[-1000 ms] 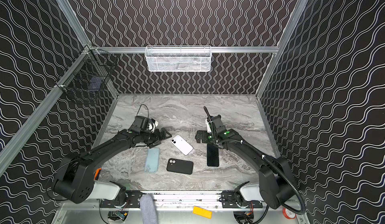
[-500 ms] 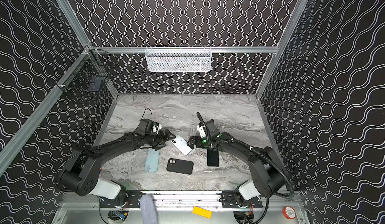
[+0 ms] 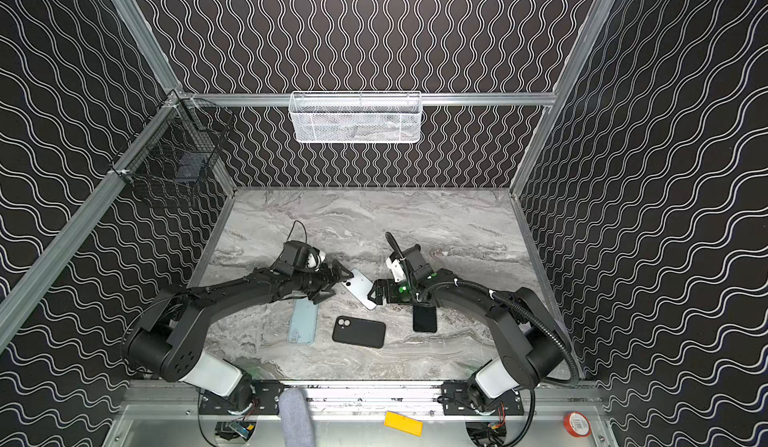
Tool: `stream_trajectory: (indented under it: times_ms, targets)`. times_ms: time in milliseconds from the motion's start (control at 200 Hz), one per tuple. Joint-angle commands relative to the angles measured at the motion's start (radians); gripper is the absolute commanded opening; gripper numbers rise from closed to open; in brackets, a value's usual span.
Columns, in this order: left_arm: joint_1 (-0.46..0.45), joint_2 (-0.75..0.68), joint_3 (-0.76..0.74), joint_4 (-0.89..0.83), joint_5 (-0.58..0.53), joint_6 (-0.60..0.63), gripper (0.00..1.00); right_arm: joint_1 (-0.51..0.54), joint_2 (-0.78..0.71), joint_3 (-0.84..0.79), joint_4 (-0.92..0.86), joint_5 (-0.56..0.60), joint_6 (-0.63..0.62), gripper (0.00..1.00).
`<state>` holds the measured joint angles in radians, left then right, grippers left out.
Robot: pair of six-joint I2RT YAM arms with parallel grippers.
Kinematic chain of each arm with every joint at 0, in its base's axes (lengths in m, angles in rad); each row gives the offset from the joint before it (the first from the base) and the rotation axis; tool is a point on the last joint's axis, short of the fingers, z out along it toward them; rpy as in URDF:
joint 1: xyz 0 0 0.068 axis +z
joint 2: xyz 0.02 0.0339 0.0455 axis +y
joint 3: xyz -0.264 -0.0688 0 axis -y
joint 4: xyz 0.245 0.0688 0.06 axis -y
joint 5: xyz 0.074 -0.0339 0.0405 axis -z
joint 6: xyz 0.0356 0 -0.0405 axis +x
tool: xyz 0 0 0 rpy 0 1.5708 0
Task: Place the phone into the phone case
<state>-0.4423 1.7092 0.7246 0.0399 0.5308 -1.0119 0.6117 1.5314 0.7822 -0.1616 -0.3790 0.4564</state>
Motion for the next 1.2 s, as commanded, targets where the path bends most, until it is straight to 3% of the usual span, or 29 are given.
stream_trajectory:
  times_ms: [0, 916, 1191]
  targets:
    - [-0.001, 0.015, -0.005, 0.056, -0.003, -0.019, 0.99, 0.003, 0.007, -0.007, 0.040, -0.011, 0.004, 0.99]
    - [-0.004, 0.109, 0.012, 0.158, -0.004, -0.062, 0.98, 0.013, 0.099, -0.005, 0.127, -0.003, 0.013, 1.00]
    - [-0.003, 0.161, 0.034, 0.211, -0.011, -0.081, 0.99, 0.051, 0.122, 0.000, 0.174, -0.060, 0.015, 1.00]
